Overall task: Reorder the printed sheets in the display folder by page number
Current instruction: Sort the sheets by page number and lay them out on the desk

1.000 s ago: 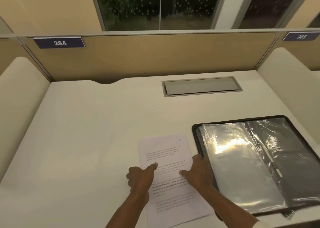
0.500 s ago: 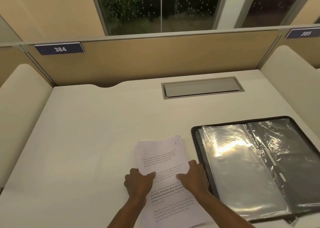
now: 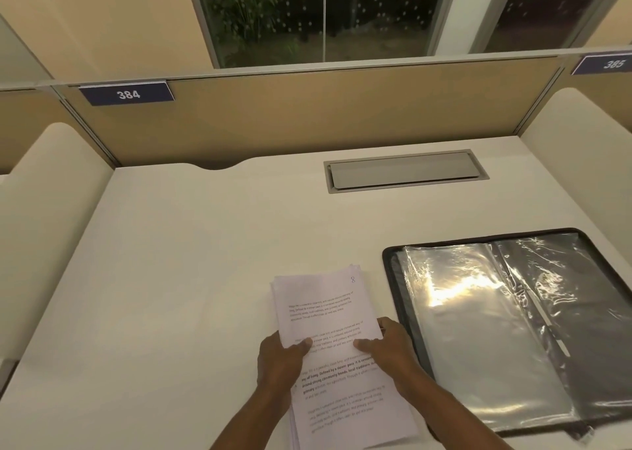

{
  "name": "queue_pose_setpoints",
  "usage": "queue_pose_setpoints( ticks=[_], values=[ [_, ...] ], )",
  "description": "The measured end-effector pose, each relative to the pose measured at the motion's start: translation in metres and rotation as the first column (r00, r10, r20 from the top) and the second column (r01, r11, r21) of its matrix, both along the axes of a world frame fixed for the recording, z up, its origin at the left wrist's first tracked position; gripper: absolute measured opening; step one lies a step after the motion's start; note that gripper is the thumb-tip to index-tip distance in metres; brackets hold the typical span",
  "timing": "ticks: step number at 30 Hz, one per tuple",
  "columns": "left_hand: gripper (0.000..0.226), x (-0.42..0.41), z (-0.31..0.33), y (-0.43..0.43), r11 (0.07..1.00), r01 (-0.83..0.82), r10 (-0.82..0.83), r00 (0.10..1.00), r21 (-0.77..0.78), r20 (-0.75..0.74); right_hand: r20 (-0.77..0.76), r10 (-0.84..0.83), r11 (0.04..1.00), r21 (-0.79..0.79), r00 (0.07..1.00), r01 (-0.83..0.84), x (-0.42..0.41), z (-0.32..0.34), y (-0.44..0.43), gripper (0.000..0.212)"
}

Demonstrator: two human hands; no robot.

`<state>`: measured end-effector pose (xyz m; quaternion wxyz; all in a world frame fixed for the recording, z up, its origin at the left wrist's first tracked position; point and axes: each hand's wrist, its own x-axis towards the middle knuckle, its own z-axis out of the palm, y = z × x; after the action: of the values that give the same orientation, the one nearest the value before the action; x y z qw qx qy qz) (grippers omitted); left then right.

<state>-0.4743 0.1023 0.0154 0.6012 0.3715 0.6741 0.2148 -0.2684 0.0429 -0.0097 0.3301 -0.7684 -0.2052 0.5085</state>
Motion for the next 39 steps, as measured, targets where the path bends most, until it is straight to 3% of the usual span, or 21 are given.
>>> queue_pose_setpoints(
  ticks=[3,8,11,15,22,25,29,32,35,39],
  values=[
    [0.024,0.001,0.024,0.005,0.995,-0.034,0.025,0.994,0.094,0.103,-0.121,-0.044,0.990,0.127,0.992,0.059,0.002,0.025,0.003,0.028],
    [0.027,0.002,0.083,0.021,0.906,-0.080,0.005,0.984,0.416,0.178,-0.066,-0.072,0.871,0.481,0.995,0.095,0.006,0.082,0.022,0.037],
    [0.022,0.002,0.101,0.029,0.855,-0.099,0.018,0.986,0.508,0.163,0.016,-0.105,0.815,0.575,0.994,0.077,0.008,0.099,0.033,0.039],
    [0.027,-0.001,0.100,0.030,0.849,-0.125,0.045,0.985,0.513,0.166,0.091,-0.072,0.800,0.600,0.993,0.003,0.002,0.104,0.037,0.042],
    [0.027,-0.005,0.097,0.025,0.829,-0.150,0.041,0.977,0.539,0.209,0.077,-0.101,0.792,0.609,0.992,0.033,-0.005,0.104,0.025,0.043],
    [0.050,0.002,0.109,0.027,0.813,-0.227,0.076,0.954,0.536,0.289,0.041,-0.124,0.759,0.648,0.991,0.068,-0.007,0.112,0.025,0.041],
    [0.082,0.010,0.132,0.033,0.766,-0.302,0.135,0.939,0.567,0.318,-0.010,-0.156,0.628,0.771,0.988,0.107,-0.013,0.132,0.025,0.047],
    [0.065,0.015,0.140,0.039,0.790,-0.327,0.175,0.931,0.519,0.320,-0.013,-0.222,0.557,0.819,0.975,0.138,-0.017,0.137,0.027,0.060],
    [0.051,0.020,0.144,0.039,0.802,-0.358,0.218,0.921,0.479,0.323,-0.049,-0.290,0.562,0.800,0.956,0.211,-0.023,0.139,0.032,0.074],
    [0.068,0.018,0.136,0.034,0.787,-0.312,0.159,0.936,0.533,0.313,-0.044,-0.314,0.558,0.799,0.948,0.222,-0.025,0.136,0.034,0.064]
  ],
)
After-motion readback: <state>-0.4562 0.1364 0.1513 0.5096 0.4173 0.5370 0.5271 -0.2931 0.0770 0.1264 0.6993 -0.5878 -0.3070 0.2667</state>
